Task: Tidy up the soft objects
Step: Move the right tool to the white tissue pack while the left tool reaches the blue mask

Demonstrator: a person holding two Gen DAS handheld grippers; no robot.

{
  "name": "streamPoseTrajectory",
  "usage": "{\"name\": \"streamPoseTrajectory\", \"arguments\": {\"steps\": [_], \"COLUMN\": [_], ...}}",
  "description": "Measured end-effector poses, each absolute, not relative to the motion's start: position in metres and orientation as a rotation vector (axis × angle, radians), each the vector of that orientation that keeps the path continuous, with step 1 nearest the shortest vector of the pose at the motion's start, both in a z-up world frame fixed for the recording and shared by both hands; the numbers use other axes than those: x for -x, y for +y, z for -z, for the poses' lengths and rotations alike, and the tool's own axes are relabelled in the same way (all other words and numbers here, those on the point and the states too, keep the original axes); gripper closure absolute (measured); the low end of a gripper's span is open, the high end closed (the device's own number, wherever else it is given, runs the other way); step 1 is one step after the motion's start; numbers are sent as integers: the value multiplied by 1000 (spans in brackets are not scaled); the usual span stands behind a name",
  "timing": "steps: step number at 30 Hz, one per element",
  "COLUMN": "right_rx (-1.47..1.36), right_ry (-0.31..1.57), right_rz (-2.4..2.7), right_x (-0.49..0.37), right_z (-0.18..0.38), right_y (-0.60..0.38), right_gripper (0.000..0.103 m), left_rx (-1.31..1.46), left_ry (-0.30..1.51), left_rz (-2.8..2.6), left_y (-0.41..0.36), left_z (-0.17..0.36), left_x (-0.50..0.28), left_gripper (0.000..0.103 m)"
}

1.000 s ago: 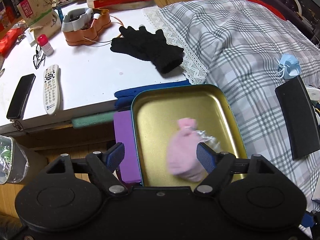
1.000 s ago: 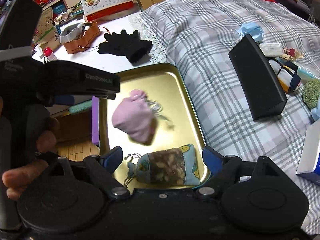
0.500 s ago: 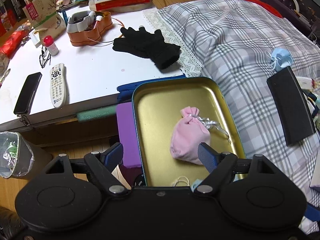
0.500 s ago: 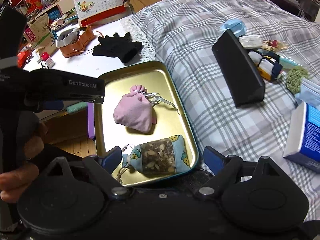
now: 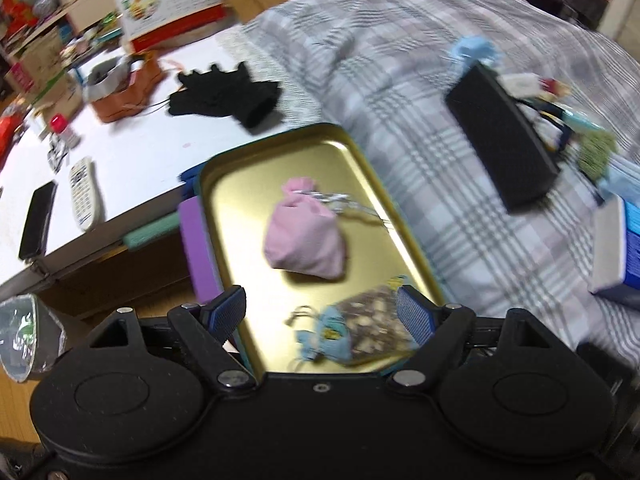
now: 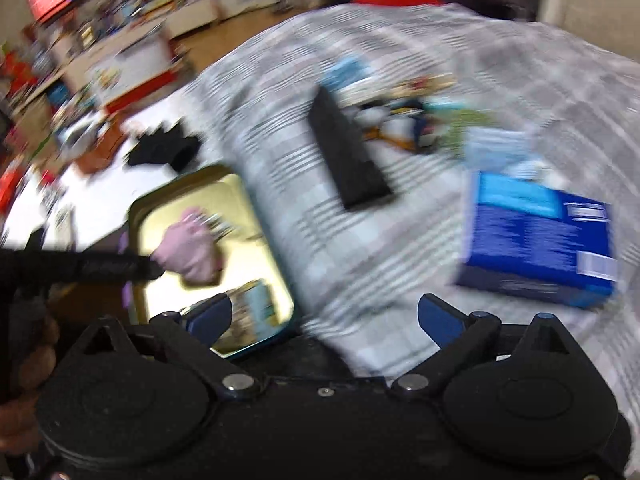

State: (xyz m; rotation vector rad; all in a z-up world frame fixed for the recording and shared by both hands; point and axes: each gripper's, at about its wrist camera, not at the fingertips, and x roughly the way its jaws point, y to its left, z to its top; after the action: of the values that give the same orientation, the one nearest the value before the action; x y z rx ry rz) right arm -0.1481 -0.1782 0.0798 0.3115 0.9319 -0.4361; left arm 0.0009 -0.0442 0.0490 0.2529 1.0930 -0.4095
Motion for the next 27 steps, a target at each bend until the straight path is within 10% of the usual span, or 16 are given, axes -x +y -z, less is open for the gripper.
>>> {"name": "streamPoseTrajectory", "arguments": {"steps": [27], "right_rx": [-550], "right_ry": [832], "right_rz": [930], "right_x": [167], "right_z": [-65], "right_y": [-432], "right_gripper": [15], "left_rx": [-360], "left_ry": [1082], "left_rz": [613], "left_y": [-171], "left_z": [-61], "left_x": [26], "left_gripper": [23]}}
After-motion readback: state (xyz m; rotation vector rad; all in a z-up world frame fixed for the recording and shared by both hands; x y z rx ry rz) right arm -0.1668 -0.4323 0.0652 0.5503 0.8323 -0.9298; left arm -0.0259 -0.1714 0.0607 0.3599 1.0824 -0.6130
